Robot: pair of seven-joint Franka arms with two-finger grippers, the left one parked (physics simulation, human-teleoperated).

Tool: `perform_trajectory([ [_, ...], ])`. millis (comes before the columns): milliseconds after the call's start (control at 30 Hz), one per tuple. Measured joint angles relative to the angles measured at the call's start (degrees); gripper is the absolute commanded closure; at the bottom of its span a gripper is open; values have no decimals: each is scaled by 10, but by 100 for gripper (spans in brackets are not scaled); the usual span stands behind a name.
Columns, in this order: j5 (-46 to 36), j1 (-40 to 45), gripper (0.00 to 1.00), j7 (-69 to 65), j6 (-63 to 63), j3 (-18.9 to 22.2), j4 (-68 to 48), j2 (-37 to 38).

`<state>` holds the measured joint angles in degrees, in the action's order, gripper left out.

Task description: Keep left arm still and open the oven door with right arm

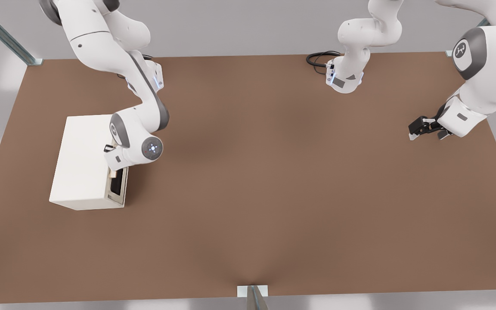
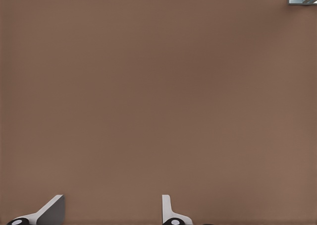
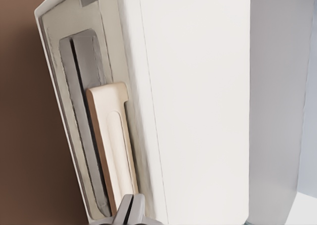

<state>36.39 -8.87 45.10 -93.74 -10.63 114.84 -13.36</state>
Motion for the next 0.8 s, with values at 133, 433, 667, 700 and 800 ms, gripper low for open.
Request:
perform_trajectory([
  [133,5,1,96,17,-10,0,0,-3],
  [433,17,10,96,42,-18,0,1,-14],
  [667,9,10,96,58,-15,-20,-7,-22],
  [700,-5,9,96,63,-9,-45,-33,-30],
  [800,-68,1,52,93,43,-151,-203,-113],
])
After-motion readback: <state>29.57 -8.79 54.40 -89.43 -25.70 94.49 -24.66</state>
